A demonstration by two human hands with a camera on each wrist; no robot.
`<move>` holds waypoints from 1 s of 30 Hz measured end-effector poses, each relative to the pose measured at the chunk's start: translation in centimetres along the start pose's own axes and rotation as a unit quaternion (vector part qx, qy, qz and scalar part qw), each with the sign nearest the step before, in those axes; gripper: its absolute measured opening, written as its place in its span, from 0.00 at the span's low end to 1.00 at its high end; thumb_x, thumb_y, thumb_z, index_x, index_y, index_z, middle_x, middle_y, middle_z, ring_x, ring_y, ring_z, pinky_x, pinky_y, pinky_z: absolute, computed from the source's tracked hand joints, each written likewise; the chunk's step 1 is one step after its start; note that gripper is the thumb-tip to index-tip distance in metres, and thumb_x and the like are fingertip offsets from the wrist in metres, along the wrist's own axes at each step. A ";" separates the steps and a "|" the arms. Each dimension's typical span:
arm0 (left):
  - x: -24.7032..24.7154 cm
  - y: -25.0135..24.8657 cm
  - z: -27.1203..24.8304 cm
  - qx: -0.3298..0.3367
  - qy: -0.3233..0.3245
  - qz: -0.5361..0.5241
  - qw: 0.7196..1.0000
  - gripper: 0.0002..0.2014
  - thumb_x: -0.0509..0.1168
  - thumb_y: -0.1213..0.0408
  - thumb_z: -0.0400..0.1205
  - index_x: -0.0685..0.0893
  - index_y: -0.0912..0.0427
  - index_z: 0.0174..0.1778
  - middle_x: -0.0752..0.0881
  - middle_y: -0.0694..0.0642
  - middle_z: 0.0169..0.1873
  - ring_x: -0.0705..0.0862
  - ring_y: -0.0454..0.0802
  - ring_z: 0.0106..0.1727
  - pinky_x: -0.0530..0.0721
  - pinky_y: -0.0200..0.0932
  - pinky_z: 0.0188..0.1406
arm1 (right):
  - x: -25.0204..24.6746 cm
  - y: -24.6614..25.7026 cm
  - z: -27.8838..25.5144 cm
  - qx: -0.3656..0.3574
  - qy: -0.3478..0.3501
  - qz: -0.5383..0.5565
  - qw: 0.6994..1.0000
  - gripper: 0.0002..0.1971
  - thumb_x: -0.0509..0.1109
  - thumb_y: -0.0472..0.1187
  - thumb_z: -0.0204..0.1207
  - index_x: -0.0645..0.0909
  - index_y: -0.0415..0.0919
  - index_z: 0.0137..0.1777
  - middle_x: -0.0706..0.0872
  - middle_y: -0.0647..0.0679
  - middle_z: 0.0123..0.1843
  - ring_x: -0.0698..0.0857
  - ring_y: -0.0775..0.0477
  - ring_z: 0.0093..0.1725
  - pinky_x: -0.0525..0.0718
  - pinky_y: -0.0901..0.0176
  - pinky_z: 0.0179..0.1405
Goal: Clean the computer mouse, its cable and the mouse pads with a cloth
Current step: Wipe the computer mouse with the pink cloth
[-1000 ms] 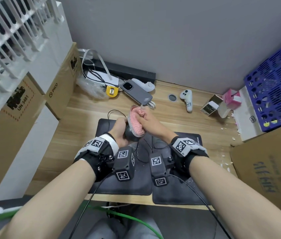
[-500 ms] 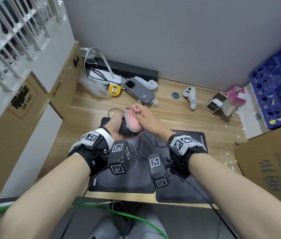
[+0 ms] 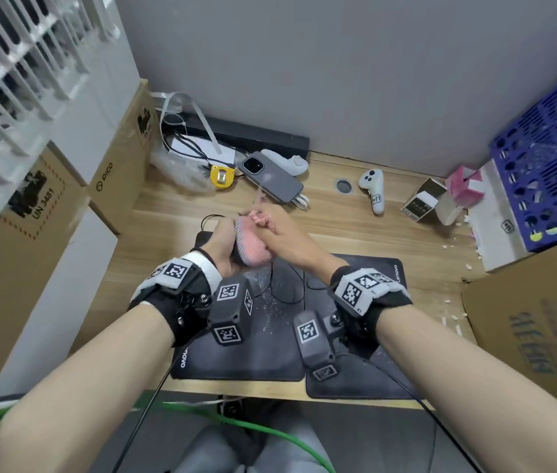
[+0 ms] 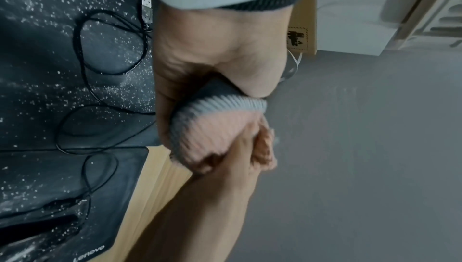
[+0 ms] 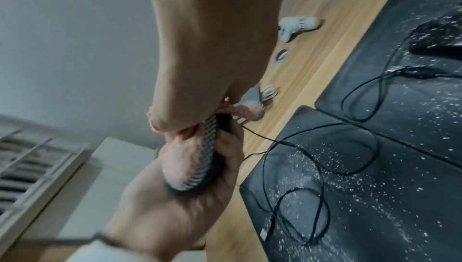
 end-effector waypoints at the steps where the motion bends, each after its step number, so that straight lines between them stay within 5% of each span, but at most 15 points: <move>1: 0.1 -0.1 0.1 0.000 -0.013 -0.019 1.000 0.17 0.53 0.56 0.82 0.80 0.59 0.34 0.83 0.57 0.28 0.81 0.49 0.33 0.86 0.40 0.35 | 0.4 0.6 -0.4 -0.024 0.011 -0.032 0.999 0.19 0.62 0.51 0.84 0.75 0.44 0.70 0.77 0.43 0.71 0.76 0.45 0.69 0.72 0.47 0.71; 4: 0.6 0.2 -0.4 -0.009 0.003 -0.023 1.000 0.20 0.49 0.54 0.84 0.80 0.60 0.36 0.86 0.59 0.30 0.86 0.52 0.30 0.85 0.40 0.25 | 0.7 0.9 -1.5 -0.108 0.032 -0.056 0.992 0.19 0.66 0.50 0.81 0.74 0.47 0.70 0.79 0.49 0.66 0.76 0.49 0.65 0.72 0.48 0.69; 8: 1.2 1.1 -1.2 -0.029 0.059 0.037 0.997 0.17 0.51 0.56 0.84 0.81 0.63 0.45 0.85 0.62 0.33 0.84 0.55 0.28 0.86 0.42 0.27 | -1.1 -1.2 -0.7 0.023 -0.023 0.061 0.998 0.13 0.60 0.51 0.85 0.77 0.44 0.61 0.82 0.48 0.59 0.83 0.45 0.54 0.81 0.57 0.49; 10: 1.4 1.2 -1.2 -0.040 0.055 0.082 0.994 0.19 0.50 0.54 0.85 0.81 0.64 0.48 0.86 0.63 0.34 0.84 0.56 0.29 0.85 0.42 0.26 | -1.4 -1.2 -0.2 0.060 -0.057 0.082 0.993 0.11 0.58 0.55 0.85 0.76 0.49 0.51 0.83 0.49 0.50 0.83 0.47 0.49 0.82 0.49 0.51; 12: 1.5 1.0 -1.1 -0.011 0.026 0.063 0.998 0.20 0.49 0.50 0.86 0.80 0.60 0.44 0.85 0.59 0.32 0.85 0.53 0.26 0.85 0.41 0.25 | -0.6 -0.1 0.0 0.014 -0.047 0.034 0.998 0.10 0.58 0.55 0.85 0.74 0.58 0.43 0.81 0.56 0.44 0.82 0.51 0.46 0.80 0.46 0.55; 14: 1.3 0.8 -0.9 0.027 -0.013 0.006 1.000 0.23 0.44 0.48 0.89 0.77 0.59 0.40 0.81 0.57 0.35 0.84 0.49 0.30 0.83 0.38 0.28 | 0.7 0.9 -0.4 -0.040 -0.002 -0.019 0.999 0.04 0.61 0.50 0.84 0.76 0.62 0.51 0.82 0.56 0.50 0.81 0.51 0.53 0.75 0.47 0.64; 16: 0.6 0.8 -0.5 0.033 -0.041 -0.075 0.996 0.25 0.44 0.47 0.89 0.77 0.60 0.40 0.80 0.58 0.38 0.80 0.51 0.38 0.80 0.43 0.39 | 0.9 1.2 -1.5 -0.084 0.045 -0.027 0.995 0.22 0.64 0.32 0.76 0.76 0.49 0.69 0.81 0.48 0.65 0.77 0.48 0.65 0.72 0.53 0.68; 19: -0.6 0.5 -0.1 -0.004 -0.061 -0.026 0.998 0.21 0.48 0.52 0.86 0.81 0.62 0.46 0.86 0.63 0.37 0.84 0.57 0.40 0.85 0.50 0.41 | -1.0 0.0 -2.5 -0.067 0.036 0.036 0.996 0.34 0.57 0.20 0.64 0.76 0.43 0.69 0.80 0.46 0.69 0.78 0.48 0.68 0.75 0.55 0.65; 23: -0.6 0.3 -0.4 -0.014 -0.038 -0.028 0.999 0.18 0.49 0.57 0.84 0.81 0.64 0.52 0.84 0.66 0.44 0.82 0.59 0.40 0.87 0.47 0.28 | -4.2 -2.7 -1.7 0.118 -0.093 0.081 0.985 0.30 0.58 0.17 0.69 0.64 0.48 0.64 0.81 0.38 0.61 0.84 0.42 0.55 0.86 0.52 0.43; 26: 0.0 0.6 -0.5 -0.001 -0.015 -0.031 0.999 0.19 0.48 0.58 0.85 0.81 0.65 0.52 0.84 0.66 0.46 0.83 0.59 0.42 0.88 0.46 0.29 | -4.3 -1.2 -0.7 0.114 -0.106 0.071 0.985 0.31 0.60 0.17 0.68 0.63 0.46 0.66 0.83 0.36 0.55 0.85 0.43 0.43 0.88 0.48 0.31; 28: 0.5 0.7 -0.5 0.012 -0.014 -0.029 0.999 0.17 0.48 0.59 0.85 0.81 0.63 0.49 0.85 0.64 0.41 0.82 0.57 0.40 0.88 0.46 0.28 | -3.3 0.6 -0.2 0.083 -0.056 0.040 0.994 0.25 0.62 0.25 0.75 0.69 0.43 0.71 0.81 0.39 0.65 0.83 0.42 0.57 0.87 0.46 0.52; 30: 0.5 0.5 -0.4 0.028 -0.023 -0.029 0.999 0.16 0.48 0.59 0.85 0.80 0.60 0.46 0.87 0.61 0.33 0.83 0.56 0.35 0.88 0.46 0.27 | -2.0 2.1 -0.4 0.056 0.022 0.011 0.998 0.22 0.62 0.35 0.82 0.68 0.37 0.76 0.72 0.39 0.76 0.73 0.42 0.72 0.70 0.47 0.75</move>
Point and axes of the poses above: each hand's wrist, its own z-axis towards the middle knuckle, its own x-axis out of the palm, y = z × x, the point moved 3 cm from there along z, towards the middle knuckle
